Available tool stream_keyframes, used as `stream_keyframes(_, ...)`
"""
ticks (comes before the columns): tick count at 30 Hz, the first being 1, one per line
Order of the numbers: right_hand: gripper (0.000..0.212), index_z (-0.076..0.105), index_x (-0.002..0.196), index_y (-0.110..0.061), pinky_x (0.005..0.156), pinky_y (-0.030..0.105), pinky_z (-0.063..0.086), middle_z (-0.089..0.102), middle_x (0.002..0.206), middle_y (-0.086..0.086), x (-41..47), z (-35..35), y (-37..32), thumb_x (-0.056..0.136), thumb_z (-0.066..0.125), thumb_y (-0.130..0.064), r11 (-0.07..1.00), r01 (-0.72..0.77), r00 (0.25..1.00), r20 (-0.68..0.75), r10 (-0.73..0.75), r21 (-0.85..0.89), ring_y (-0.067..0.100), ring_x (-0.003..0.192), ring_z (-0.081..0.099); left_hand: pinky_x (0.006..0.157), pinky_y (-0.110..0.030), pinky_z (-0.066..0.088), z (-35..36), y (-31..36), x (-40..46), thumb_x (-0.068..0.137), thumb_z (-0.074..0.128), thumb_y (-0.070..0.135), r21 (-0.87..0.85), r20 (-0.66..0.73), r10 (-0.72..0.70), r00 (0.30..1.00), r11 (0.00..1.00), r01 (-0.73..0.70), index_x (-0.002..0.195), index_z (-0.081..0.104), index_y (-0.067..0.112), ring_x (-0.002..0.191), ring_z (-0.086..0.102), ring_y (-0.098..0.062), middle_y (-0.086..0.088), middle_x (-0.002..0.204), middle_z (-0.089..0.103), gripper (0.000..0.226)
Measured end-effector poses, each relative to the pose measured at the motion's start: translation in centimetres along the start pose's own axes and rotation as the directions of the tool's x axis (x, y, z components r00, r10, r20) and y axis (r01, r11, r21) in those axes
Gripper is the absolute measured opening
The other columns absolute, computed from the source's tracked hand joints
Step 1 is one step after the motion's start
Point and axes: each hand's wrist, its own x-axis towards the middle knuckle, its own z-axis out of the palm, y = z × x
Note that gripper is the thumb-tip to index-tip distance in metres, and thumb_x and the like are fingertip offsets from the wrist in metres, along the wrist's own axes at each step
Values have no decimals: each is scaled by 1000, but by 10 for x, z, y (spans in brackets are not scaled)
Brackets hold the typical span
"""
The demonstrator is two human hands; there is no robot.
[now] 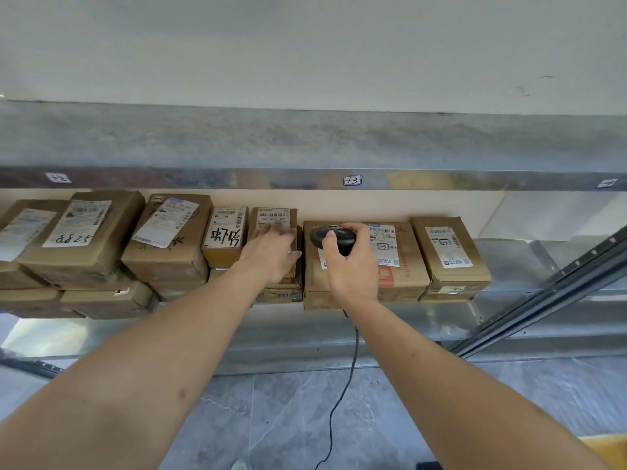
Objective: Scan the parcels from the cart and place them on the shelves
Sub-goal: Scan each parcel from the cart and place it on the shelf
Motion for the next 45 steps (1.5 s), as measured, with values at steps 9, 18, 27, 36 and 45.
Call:
stream_keyframes(9,47,50,119,-39,89,50,58,70,97,-11,-25,-13,-13,84,48,-71,998,63,998,28,-63,20,22,93,69,118,-53,39,-32,21,-44,105,52,41,71,-69,1,998,998,4,145,54,18,142,45,-37,-15,155,48,46)
stream_keyframes(18,35,49,128,-36,92,42,55,63,102,-14,-74,-47,-31,99,57,-54,992,108,992,-70,-103,65,17,98,65,114,-53,42,-51,32,-87,104,50,46,82,-124,106,987,992,-96,143,56,17,137,50,-36,-13,145,56,49)
stream_keyframes(27,30,51,123,-34,86,39,54,64,99,-16,-165,-81,-35,99,57,-52,997,52,935,-355,-29,57,16,96,65,104,-49,46,-61,59,-138,103,47,49,119,-139,419,897,907,-405,135,59,19,129,55,-38,-12,136,59,46)
stream_keyframes(36,25,51,119,-35,76,33,48,63,95,-17,-274,-147,-15,101,57,-51,995,-34,813,-576,85,98,11,88,63,99,-47,46,-57,127,-221,104,47,46,127,-83,641,763,766,-630,128,61,19,124,56,-37,-12,132,61,39)
stream_keyframes(45,24,53,119,-31,75,34,49,62,94,-17,-365,-265,45,103,57,-48,986,-82,646,-746,163,145,4,85,61,102,-48,47,-35,264,-309,105,43,53,169,-31,796,605,600,-782,137,58,20,125,57,-35,-11,135,60,48)
